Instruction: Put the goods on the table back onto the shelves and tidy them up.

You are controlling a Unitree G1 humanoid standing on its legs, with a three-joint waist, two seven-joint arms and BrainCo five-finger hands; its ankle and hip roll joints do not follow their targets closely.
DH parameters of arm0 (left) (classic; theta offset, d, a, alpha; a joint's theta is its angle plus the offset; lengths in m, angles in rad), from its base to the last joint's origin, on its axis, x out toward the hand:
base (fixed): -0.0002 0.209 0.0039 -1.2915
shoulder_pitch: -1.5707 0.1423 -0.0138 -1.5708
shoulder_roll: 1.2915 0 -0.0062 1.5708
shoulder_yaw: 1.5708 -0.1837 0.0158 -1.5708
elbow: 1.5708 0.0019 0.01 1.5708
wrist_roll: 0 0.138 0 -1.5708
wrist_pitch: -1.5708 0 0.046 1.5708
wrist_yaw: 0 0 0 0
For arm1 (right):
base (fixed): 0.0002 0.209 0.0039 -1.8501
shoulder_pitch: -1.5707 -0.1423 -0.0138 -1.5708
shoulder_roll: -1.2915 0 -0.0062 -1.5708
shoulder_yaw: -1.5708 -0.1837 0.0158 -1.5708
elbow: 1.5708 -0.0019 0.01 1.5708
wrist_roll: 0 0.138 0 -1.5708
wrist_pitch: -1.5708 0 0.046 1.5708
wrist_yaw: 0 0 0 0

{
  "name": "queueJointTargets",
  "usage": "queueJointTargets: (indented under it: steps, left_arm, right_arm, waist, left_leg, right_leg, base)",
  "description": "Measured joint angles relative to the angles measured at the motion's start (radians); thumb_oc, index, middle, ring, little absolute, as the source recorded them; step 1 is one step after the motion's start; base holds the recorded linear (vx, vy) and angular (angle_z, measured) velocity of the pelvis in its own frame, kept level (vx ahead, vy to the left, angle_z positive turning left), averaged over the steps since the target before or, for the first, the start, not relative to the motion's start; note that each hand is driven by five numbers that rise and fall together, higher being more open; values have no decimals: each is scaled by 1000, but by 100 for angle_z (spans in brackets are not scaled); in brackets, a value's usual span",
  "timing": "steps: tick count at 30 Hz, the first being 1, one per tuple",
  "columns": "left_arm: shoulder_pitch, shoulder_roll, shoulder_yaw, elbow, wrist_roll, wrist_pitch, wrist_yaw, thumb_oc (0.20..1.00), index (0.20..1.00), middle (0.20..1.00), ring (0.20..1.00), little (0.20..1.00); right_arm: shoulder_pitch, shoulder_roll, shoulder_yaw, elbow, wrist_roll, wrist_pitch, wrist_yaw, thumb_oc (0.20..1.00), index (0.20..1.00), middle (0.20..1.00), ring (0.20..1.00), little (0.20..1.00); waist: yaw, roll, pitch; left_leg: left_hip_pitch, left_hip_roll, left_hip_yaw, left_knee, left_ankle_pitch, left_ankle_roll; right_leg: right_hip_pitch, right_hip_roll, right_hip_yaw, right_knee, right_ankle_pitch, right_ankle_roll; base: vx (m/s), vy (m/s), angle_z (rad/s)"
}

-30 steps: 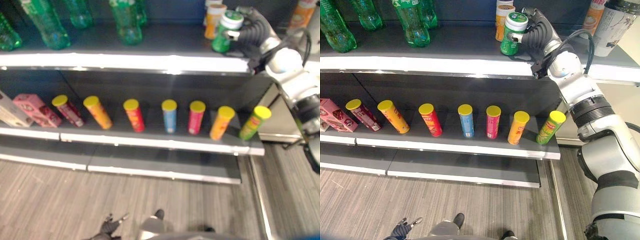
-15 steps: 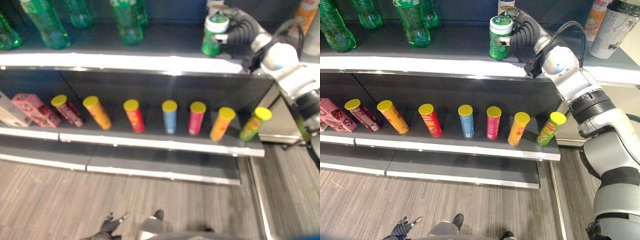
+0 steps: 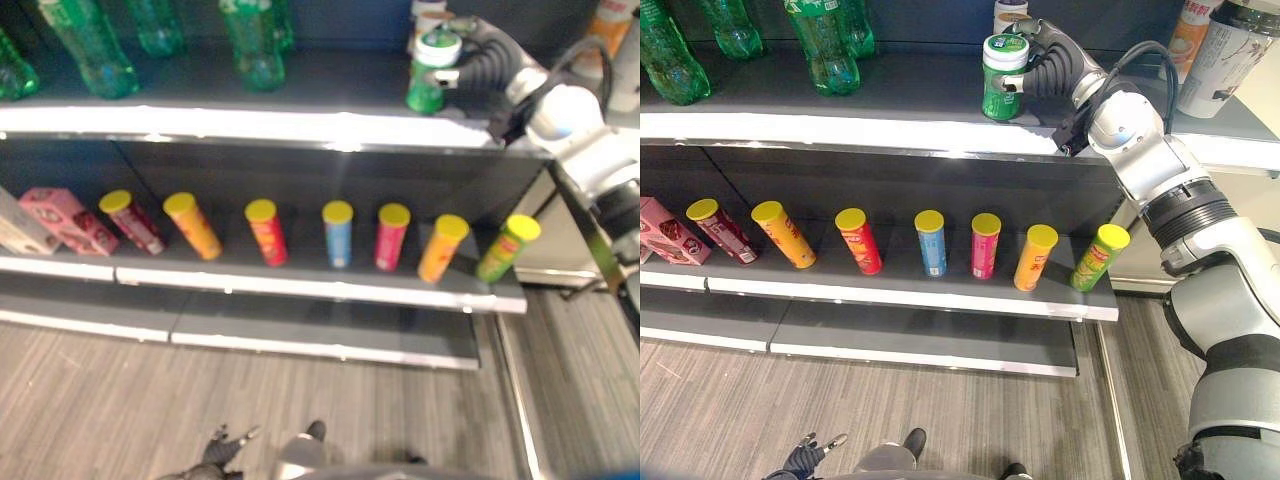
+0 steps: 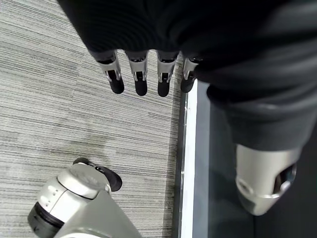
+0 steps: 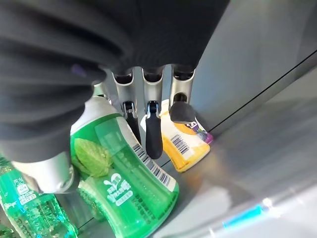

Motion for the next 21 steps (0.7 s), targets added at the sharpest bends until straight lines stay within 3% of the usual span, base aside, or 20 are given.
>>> queueJointTargets:
  steps: [5,6,7,21]
  left_arm:
    - [-1,0,0,0,0,0,0,1000,1000,1000,1000,1000]
    - [-1,0,0,0,0,0,0,1000,1000,1000,1000,1000]
    - [-1,0,0,0,0,0,0,1000,1000,1000,1000,1000]
    - [-2,4,0,0,0,0,0,1000,1000,1000,1000,1000]
  right_arm:
    - [0,0,0,0,0,0,1,200,200,200,200,200]
    - [0,0,0,0,0,0,1,674,674,674,674,674]
    - [0,0,0,0,0,0,1,1000,1000,1000,1000,1000]
    - [0,0,-1,1,-1,0,-5,1000,1000,1000,1000,1000]
  waist:
    - [-1,-2,1]
    - [-1,-2,1]
    - [-1,-3,1]
    - [-7,-5,1]
  left_leg:
    - [0,0,1,0,0,0]
    - [0,0,1,0,0,0]
    - [0,1,2,0,0,0]
    - [4,2,9,-4,0,0]
  right_leg:
    - [0,0,1,0,0,0]
    - [0,0,1,0,0,0]
    - [0,0,1,0,0,0]
    - [-1,0,6,-1,0,0]
  base:
    - [0,0,0]
    - [0,0,0]
    - [0,0,0]
    - [0,0,0]
